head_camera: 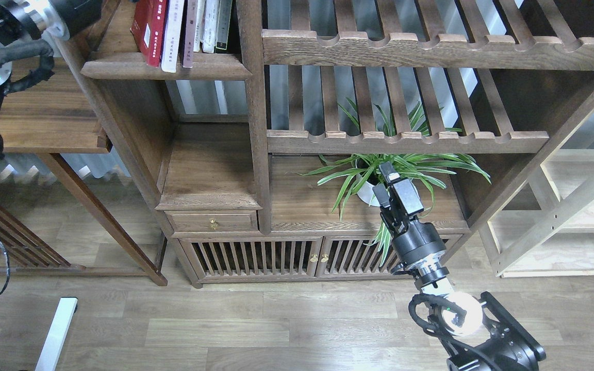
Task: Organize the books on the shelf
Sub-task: 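Press the red book upright into the top shelf with the left gripper, then lower the left gripper away from the top shelf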
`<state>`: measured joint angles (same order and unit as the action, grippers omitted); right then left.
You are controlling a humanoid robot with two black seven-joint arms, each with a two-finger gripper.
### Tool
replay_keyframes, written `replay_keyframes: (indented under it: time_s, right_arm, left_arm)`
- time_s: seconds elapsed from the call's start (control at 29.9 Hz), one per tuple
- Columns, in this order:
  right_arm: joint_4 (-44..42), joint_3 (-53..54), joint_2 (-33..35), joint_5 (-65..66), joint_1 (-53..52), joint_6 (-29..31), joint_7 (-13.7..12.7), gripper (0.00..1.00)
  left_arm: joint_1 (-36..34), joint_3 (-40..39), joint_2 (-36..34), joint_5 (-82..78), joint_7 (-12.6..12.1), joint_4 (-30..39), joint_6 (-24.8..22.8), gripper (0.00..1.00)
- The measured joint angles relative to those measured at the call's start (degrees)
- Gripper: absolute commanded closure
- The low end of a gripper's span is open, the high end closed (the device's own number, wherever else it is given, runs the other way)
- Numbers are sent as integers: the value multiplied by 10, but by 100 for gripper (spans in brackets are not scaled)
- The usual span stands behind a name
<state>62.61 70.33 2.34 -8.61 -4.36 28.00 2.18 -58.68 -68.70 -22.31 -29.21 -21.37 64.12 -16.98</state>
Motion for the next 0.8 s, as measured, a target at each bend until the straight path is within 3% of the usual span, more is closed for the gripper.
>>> replay_keyframes:
  time_s: [0.17,0.3,0.57,0.8]
  right_arm:
    - [12,0,4,0,0,0,-1,1]
    - [34,-2,12,1,1,0,-1,1]
    - [61,-2,15,3,-4,0,-1,1]
    - [71,-2,22,6,-4,0,-1,1]
  left_arm:
    - [43,-43,-3,0,-3,51,0,27]
    - [64,-68,-2,3,-4,88,-4,11]
    - [118,-82,3,23,2,148,-8,4]
    - [179,-86,32,78,26,190,-34,4]
